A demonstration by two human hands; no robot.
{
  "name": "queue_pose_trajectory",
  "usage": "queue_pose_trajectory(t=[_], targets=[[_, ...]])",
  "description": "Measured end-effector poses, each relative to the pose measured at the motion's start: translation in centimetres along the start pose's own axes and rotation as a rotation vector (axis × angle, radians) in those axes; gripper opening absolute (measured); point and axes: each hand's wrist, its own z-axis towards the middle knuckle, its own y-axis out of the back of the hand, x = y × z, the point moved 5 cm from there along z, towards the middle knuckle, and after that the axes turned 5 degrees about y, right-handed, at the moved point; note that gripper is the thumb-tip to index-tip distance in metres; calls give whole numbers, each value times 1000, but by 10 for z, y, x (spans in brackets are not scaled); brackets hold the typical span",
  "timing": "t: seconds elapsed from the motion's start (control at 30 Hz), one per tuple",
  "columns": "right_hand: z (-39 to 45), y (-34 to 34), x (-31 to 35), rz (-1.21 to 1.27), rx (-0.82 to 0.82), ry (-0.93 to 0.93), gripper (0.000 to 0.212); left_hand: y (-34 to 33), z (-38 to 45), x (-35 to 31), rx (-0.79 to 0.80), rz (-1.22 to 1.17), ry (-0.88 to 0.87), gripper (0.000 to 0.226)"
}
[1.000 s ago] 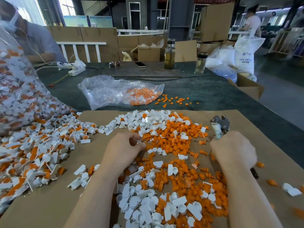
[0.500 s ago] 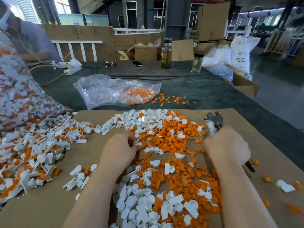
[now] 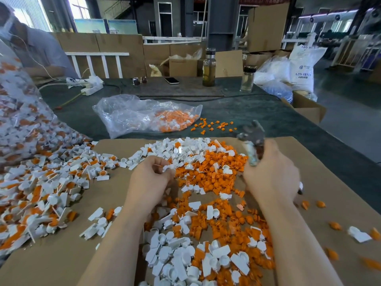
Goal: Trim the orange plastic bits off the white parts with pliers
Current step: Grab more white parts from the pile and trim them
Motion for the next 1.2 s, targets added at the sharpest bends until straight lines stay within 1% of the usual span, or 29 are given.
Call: queue_pose_trajectory(t=[0.07, 0.13, 0.2, 0.3, 0.4, 0.47, 0.6, 0.77, 0.9, 1.0, 1.13, 1.2], targets=[[-4, -17, 16, -18, 90, 166, 32, 1, -3, -2, 35, -180, 43, 15], [-16, -27, 41, 42, 169, 323, 28, 2, -5, -3, 63, -297, 73, 18], [-27, -34, 58, 79, 195, 437, 24, 1, -7, -4, 99, -378, 90, 21], [-37, -36, 70, 167, 189, 543, 29, -3, -10, -7, 149, -473, 95, 20], [-41, -37, 73, 195, 174, 576, 28, -7, -10, -9, 128, -521, 120, 20], [-41, -38, 73, 227, 165, 572, 28, -8, -10, -9, 111, -549, 132, 19], [-38, -40, 69, 304, 147, 491, 33, -9, -10, -8, 125, -535, 100, 13], [-36, -44, 61, 413, 149, 421, 26, -12, -11, -7, 131, -573, 117, 6], [-35, -46, 58, 533, 152, 350, 15, -14, -12, -8, 129, -611, 134, 9], [-32, -43, 56, 589, 136, 300, 16, -14, -13, -9, 118, -630, 142, 8], [-30, -43, 54, 675, 163, 235, 10, -14, -15, -12, 102, -636, 124, 9], [-30, -44, 54, 685, 177, 221, 12, -14, -17, -15, 101, -631, 109, 9]])
